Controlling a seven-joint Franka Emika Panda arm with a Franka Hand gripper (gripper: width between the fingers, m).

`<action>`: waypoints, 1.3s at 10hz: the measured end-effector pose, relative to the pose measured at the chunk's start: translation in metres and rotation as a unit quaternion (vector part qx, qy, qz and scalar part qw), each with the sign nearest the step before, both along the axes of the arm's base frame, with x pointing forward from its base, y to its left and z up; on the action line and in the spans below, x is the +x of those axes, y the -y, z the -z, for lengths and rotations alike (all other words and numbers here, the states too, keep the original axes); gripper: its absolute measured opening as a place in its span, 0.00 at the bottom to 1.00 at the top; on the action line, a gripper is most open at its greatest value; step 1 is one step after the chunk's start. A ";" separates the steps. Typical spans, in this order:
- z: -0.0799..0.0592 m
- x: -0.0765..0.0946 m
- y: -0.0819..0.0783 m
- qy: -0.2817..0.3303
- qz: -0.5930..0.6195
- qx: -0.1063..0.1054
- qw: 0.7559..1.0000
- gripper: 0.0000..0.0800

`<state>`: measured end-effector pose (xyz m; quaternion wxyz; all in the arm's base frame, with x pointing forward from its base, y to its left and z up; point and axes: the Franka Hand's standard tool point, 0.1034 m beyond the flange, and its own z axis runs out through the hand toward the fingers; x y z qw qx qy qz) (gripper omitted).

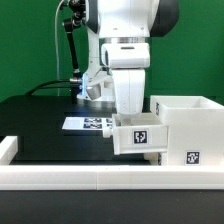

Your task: Assemble drawer

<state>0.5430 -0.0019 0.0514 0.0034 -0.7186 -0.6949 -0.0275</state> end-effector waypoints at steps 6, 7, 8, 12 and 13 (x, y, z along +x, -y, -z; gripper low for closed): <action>0.000 -0.001 -0.001 -0.002 -0.002 -0.001 1.000 0.05; 0.000 -0.001 -0.001 -0.006 0.000 -0.001 1.000 0.05; 0.000 -0.002 0.001 -0.017 0.001 -0.003 1.000 0.05; -0.001 -0.002 0.000 -0.026 -0.003 -0.005 1.000 0.05; -0.001 -0.003 -0.003 -0.027 -0.005 -0.005 1.000 0.05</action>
Offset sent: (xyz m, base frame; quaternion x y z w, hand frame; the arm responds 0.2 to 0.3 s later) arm -0.0011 0.0033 -0.0002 -0.0018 -0.0183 -0.0503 0.9986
